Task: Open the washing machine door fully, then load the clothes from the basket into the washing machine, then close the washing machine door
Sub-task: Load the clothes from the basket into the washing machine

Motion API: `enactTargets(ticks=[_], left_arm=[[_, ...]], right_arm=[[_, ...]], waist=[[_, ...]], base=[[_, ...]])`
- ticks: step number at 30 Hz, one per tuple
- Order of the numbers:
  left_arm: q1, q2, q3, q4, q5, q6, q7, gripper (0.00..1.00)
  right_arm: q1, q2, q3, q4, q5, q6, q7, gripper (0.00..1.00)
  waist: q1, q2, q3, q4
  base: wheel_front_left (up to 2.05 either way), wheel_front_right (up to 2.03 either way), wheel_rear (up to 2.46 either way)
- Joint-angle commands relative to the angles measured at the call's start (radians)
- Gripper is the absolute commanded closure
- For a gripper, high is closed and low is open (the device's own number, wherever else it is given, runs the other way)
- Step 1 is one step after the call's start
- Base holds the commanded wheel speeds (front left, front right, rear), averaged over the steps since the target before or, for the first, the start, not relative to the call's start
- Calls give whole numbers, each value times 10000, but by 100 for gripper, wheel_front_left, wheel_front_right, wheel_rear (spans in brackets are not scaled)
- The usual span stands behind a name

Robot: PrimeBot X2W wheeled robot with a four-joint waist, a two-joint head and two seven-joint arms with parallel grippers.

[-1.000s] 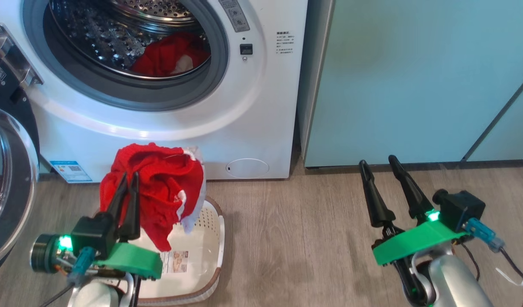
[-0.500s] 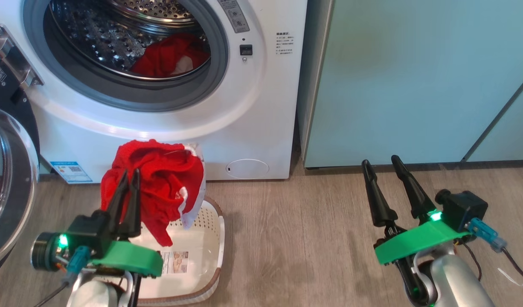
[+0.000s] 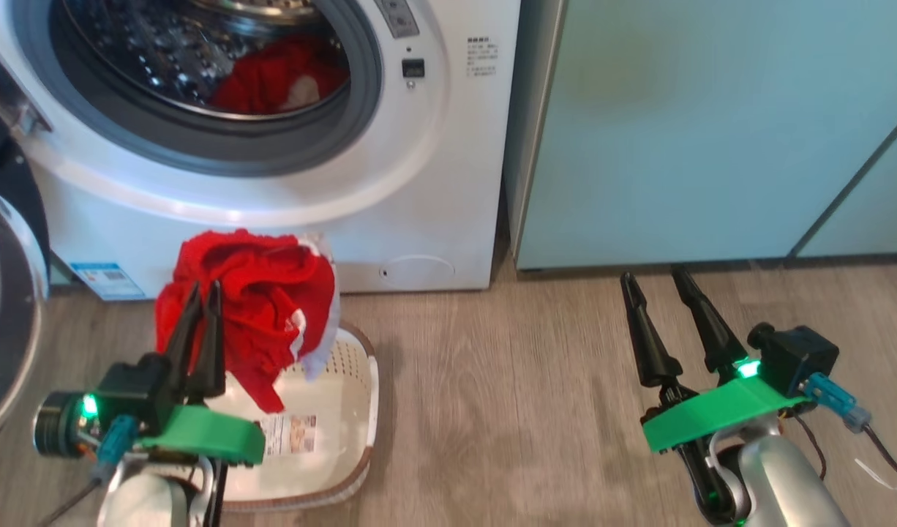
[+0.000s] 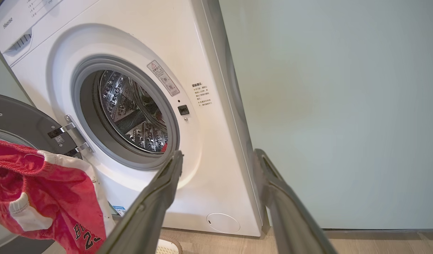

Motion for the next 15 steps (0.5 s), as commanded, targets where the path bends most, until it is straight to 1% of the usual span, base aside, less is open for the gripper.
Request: enactTargets(ticks=[1,8,9,15], left_arm=[[-785,24,409,-464,118,-91,-122,100],[-2127,215,825,-512,-9,-396,-122,100],[-2127,215,825,-512,-9,-396,-122,100],[-4210,715,1448,-462,-138,-639,-122,100]], right_arm=[[-329,51,227,-411,-9,0,-65,0],[-794,51,260,-631,-59,0,-65,0],[-794,51,260,-631,-59,0,-65,0],[-1358,51,297,-858,-90,0,-65,0]], waist=[[1,-1,356,-56],[1,-1,1740,-206],[1,-1,1740,-206],[1,-1,3211,-543]], base=[[0,0,0],[0,0,0],[0,0,0],[0,0,0]])
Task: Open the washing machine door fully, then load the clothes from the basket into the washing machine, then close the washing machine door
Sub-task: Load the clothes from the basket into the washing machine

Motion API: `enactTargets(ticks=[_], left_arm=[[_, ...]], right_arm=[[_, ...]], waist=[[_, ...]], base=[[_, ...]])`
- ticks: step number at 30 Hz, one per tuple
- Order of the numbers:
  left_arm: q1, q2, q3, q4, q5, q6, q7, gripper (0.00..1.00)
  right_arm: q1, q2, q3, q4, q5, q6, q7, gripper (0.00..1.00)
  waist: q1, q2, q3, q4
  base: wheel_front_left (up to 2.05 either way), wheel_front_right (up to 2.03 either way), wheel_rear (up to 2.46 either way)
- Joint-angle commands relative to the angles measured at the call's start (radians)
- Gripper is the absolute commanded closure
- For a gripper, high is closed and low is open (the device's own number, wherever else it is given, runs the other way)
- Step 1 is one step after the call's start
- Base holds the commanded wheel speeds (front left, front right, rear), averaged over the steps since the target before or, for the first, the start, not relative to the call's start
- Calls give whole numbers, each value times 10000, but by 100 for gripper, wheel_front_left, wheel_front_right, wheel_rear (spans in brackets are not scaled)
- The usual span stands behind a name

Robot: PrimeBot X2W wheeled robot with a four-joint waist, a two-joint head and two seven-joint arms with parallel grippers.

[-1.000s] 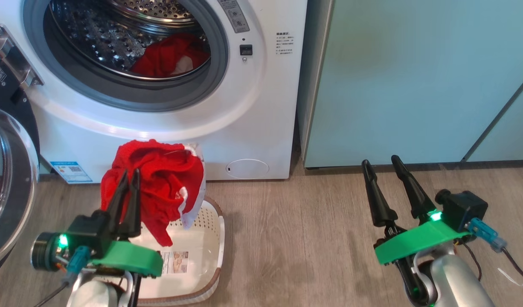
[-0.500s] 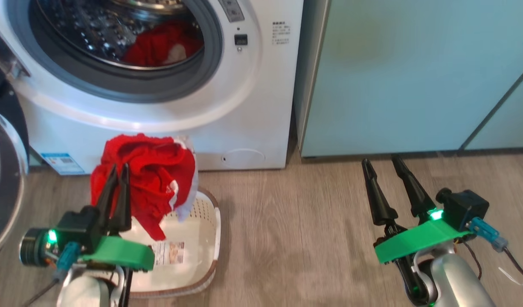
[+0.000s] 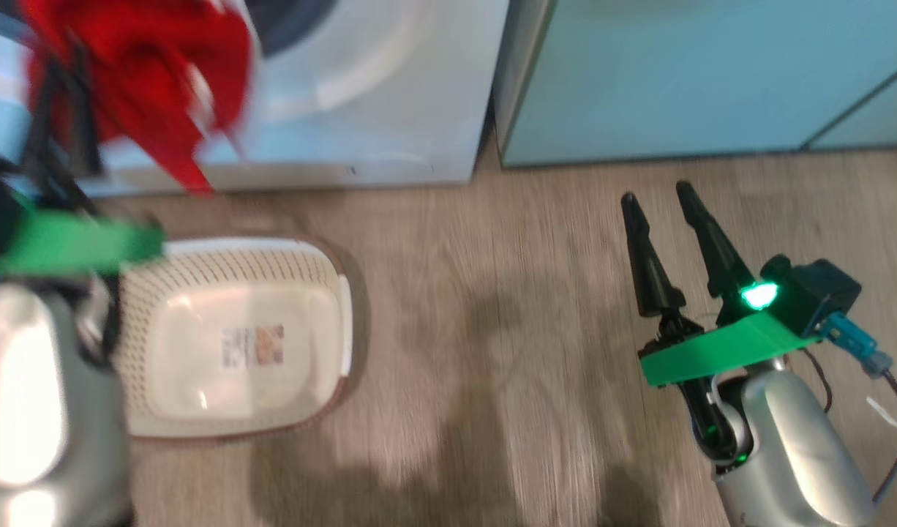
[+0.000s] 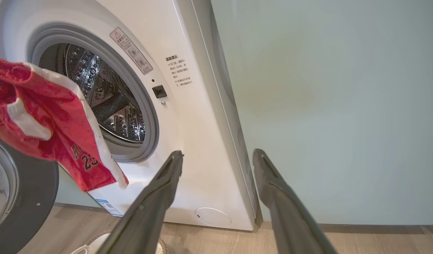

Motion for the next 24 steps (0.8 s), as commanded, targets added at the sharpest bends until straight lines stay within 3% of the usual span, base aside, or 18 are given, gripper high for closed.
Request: enactTargets(ticks=[1,14,24], left_arm=[[-526,366,398,-321,-63,-61,-97,100],[-5084,2233,1171,1293,-169,-361,-97,100],[-8082,3569,-52,3333,-58,-436,-97,100]], right_arm=[[-172,49,226,-351,-39,0,-65,0],[-900,49,488,-831,312,0,-65,0],[-1554,49,912,-1159,923,0,-65,0]], waist=[[-1,1,857,-305],[-1,1,3394,-1160],[-1,1,5129,-1705]], base=[[0,0,0],[0,0,0],[0,0,0]])
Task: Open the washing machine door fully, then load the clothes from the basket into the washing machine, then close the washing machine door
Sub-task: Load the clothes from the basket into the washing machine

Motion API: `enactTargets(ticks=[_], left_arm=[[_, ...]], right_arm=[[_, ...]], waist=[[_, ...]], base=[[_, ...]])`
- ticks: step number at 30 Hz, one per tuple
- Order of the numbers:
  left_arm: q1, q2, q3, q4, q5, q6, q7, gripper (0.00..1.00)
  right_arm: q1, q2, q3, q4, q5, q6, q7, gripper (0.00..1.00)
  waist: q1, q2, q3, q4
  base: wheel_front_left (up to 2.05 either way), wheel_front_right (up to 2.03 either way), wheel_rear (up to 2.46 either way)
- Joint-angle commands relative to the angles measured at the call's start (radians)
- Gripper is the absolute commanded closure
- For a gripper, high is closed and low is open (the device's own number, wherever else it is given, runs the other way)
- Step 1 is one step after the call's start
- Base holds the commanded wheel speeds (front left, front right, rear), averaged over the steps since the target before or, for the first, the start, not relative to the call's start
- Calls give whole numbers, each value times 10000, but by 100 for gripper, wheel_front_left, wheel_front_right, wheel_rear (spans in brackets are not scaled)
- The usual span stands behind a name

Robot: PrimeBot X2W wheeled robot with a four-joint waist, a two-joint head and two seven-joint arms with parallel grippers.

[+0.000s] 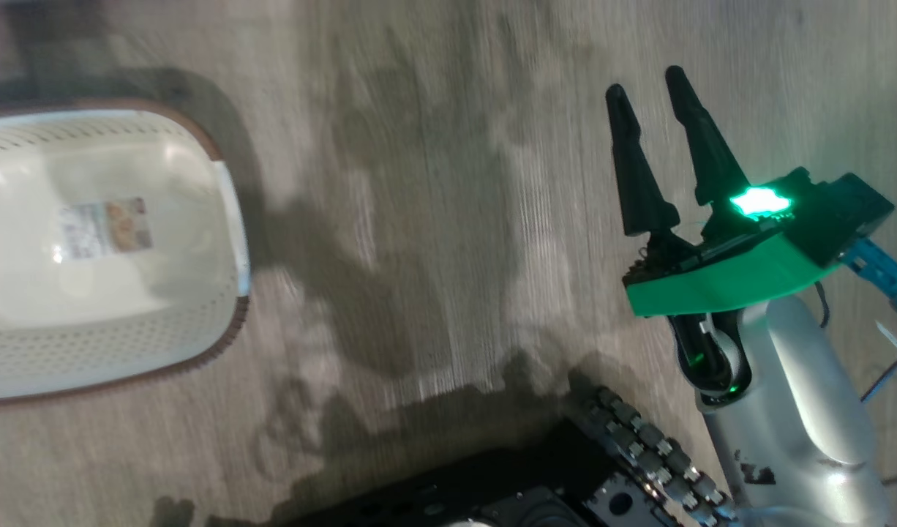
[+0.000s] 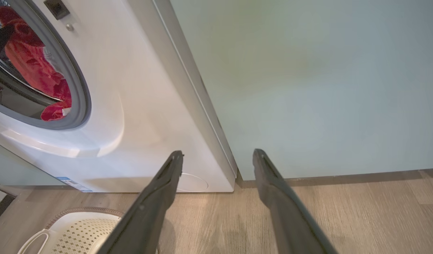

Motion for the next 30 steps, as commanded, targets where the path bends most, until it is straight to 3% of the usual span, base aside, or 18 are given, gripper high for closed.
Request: enactTargets(ticks=[1,6,13,21,30], left_arm=[[-664,788,-217,-56,1,-6,-40,100],[-1964,1598,-1278,1202,-224,-9,-40,100],[-3800,2211,-1631,2077,-250,-9,-40,100],[-4415,2139,-1487,1521,-87,181,-40,100],[-3663,1929,-1826,2739,-58,90,-40,100]], right_arm=[[157,49,283,-305,128,0,-65,0],[37,49,530,-307,388,0,-65,0],[-137,49,691,-450,575,0,-65,0],[-191,49,715,-491,653,0,-65,0],[-155,49,748,-387,592,0,-65,0]], waist=[[-3,1,549,-340],[-3,1,923,-594],[-3,1,1190,-777],[-3,1,1264,-798],[-3,1,1132,-725]], base=[[0,0,0],[0,0,0],[0,0,0],[0,0,0],[0,0,0]])
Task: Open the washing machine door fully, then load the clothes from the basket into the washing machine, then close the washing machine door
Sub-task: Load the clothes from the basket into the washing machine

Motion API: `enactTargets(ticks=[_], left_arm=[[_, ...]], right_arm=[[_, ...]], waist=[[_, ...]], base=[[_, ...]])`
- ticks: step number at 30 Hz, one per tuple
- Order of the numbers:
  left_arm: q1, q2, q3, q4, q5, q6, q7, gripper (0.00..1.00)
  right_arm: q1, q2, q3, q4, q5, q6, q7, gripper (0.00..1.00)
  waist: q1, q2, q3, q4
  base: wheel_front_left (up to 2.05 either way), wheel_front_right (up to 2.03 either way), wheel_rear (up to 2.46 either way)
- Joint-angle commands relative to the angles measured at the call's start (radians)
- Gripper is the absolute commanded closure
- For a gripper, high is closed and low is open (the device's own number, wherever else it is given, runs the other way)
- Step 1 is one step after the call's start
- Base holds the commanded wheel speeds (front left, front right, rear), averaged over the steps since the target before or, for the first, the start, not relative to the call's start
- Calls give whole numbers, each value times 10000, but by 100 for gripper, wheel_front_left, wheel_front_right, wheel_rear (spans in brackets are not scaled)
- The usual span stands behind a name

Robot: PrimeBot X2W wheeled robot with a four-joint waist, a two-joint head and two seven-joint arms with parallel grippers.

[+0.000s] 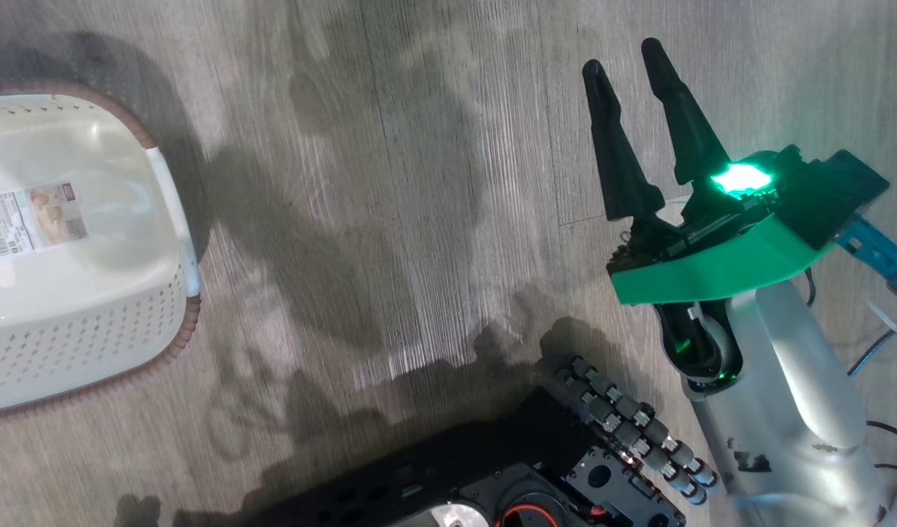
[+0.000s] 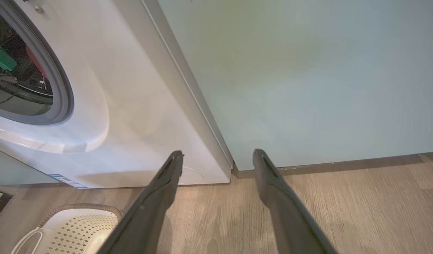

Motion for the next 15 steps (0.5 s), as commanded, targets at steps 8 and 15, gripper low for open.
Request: enactTargets(ticks=[8,15], left_arm=[[2,226,-224,855,117,30,-38,0],[-165,143,-350,1371,74,12,-38,0]], right_arm=[[444,47,354,-185,4,0,-65,0],[413,47,307,-134,6,0,-65,0]], waist=[[0,0,-65,-10],[0,0,-114,-41]], base=[[0,0,0],[0,0,0]])
